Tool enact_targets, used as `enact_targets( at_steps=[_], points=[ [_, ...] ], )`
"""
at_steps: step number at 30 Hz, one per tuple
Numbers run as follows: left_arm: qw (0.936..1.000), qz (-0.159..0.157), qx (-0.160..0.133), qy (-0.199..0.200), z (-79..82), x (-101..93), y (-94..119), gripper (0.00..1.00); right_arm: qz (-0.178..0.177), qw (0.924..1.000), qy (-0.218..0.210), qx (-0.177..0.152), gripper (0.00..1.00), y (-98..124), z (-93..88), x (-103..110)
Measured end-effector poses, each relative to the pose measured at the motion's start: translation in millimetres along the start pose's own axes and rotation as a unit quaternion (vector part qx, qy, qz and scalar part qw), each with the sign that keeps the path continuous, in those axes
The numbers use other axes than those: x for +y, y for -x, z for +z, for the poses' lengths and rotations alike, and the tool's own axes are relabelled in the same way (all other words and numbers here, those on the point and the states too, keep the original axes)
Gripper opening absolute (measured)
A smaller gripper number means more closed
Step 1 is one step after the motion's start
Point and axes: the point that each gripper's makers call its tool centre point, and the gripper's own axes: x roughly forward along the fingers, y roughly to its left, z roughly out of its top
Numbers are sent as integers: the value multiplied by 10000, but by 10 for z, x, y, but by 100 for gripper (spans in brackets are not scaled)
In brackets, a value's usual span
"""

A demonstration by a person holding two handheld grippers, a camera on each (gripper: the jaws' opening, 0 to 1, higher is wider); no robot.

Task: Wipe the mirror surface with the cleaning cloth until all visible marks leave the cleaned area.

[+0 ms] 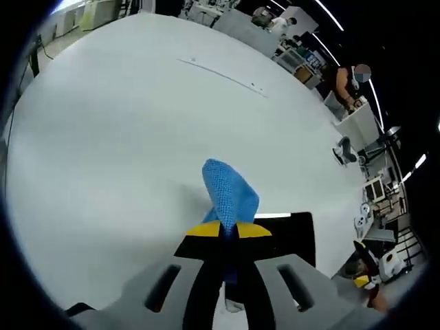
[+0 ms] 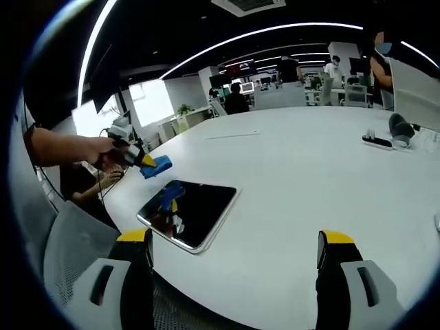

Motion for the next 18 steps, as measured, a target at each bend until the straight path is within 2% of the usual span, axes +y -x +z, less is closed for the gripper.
enact_targets(
  at_steps=[9,14,18],
  points=[
    [9997,191,-127,-49,85,281,207,3,1,10000,0,16,99,-6,-2,0],
    [9994,323,-122,-76,60,413,234,3,3,10000,14,26,99,-12,-7,-5],
    [9993,363,-88,-89,5,438,218,4,8,10000,19,42,99,-12,-8,4]
  ],
)
